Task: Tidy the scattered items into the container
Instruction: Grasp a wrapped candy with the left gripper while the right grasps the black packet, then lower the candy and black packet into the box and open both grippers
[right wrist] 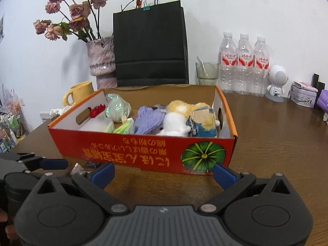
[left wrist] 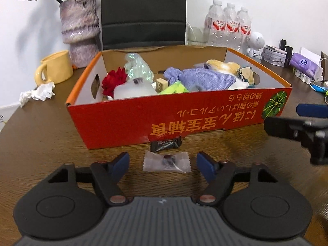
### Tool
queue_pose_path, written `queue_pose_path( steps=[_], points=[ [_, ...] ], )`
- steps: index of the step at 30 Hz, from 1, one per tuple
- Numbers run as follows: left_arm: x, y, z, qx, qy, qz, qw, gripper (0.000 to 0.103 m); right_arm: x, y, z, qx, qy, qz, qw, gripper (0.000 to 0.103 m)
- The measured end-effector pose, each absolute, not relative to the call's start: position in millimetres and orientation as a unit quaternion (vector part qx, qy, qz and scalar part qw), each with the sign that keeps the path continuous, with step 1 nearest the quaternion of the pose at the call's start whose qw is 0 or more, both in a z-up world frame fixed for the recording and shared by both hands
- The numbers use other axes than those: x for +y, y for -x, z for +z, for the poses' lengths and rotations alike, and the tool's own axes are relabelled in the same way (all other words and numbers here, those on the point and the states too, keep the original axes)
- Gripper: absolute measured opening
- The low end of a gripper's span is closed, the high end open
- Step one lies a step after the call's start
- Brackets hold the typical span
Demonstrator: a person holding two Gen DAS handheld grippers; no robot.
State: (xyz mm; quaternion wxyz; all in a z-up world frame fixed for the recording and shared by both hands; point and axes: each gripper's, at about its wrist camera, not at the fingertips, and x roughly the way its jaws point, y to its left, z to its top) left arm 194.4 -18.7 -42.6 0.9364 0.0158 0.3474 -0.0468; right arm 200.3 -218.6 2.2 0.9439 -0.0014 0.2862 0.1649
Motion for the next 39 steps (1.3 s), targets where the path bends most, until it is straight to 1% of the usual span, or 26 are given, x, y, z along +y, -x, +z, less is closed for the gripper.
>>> queue_pose_path(
  steps=[1,2,3,4,5,7,8,9,16,22,24,25,27,32,33,34,35,36,37,38,39],
  points=[
    [-19,-196,-44,0.350,-0.014,-0.048,0.935,0.061,-218,-200,1,0.288,0.003,0.165,0.943,0.102],
    [-19,-196,-44,0.347,-0.018,-0.046,0.937,0.051,-217,-201,-1,0.291,0.004,0.166,0.942,0.102],
    [-18,-195,-43,0.345,-0.019,-0.047,0.937,0.048,-216,-201,-3,0.294,0.005,0.166,0.941,0.102],
    [-16,-195,-43,0.345,-0.014,-0.050,0.937,0.039,-215,-202,-4,0.296,0.006,0.167,0.940,0.102],
    [-15,-194,-42,0.344,-0.010,-0.054,0.937,0.033,-213,-202,-6,0.299,0.008,0.168,0.939,0.102],
    [-11,-193,-42,0.342,-0.005,-0.063,0.938,0.027,-209,-201,-8,0.302,0.011,0.168,0.938,0.102],
    [-9,-192,-42,0.343,-0.005,-0.064,0.937,0.007,-207,-201,-10,0.303,0.014,0.168,0.938,0.102],
    [-6,-191,-42,0.345,-0.001,-0.068,0.936,0.005,-204,-201,-11,0.304,0.016,0.168,0.938,0.102],
    [17,-186,-39,0.343,0.022,-0.076,0.936,0.004,-171,-197,-20,0.310,0.038,0.182,0.932,0.101],
    [50,-177,-31,0.327,0.044,-0.071,0.941,0.004,-127,-199,-19,0.301,0.040,0.204,0.931,0.093],
    [63,-177,-30,0.325,0.051,-0.067,0.942,0.004,-115,-202,-19,0.303,0.036,0.202,0.931,0.087],
    [69,-176,-30,0.323,0.053,-0.065,0.943,0.004,-110,-205,-19,0.305,0.033,0.201,0.930,0.086],
    [80,-174,-28,0.320,0.059,-0.061,0.944,0.004,-99,-211,-21,0.311,0.033,0.194,0.930,0.078],
    [90,-173,-27,0.319,0.065,-0.062,0.943,0.004,-84,-224,-26,0.329,0.023,0.169,0.929,0.068],
    [91,-173,-28,0.321,0.065,-0.063,0.943,0.004,-82,-225,-27,0.332,0.023,0.167,0.928,0.062],
    [91,-173,-29,0.322,0.064,-0.063,0.943,0.004,-78,-225,-29,0.336,0.028,0.166,0.927,0.060],
    [90,-173,-29,0.322,0.063,-0.064,0.942,0.004,-75,-224,-30,0.334,0.038,0.160,0.928,0.053],
    [89,-172,-30,0.323,0.062,-0.066,0.942,0.004,-72,-222,-30,0.331,0.045,0.158,0.929,0.041],
    [88,-172,-29,0.323,0.060,-0.067,0.942,0.005,-71,-221,-31,0.330,0.045,0.160,0.929,0.033],
    [87,-171,-30,0.322,0.060,-0.067,0.942,0.005,-70,-219,-30,0.330,0.043,0.164,0.929,0.030],
    [87,-170,-30,0.322,0.059,-0.066,0.943,0.005,-69,-217,-30,0.330,0.046,0.164,0.928,0.029]
  ],
)
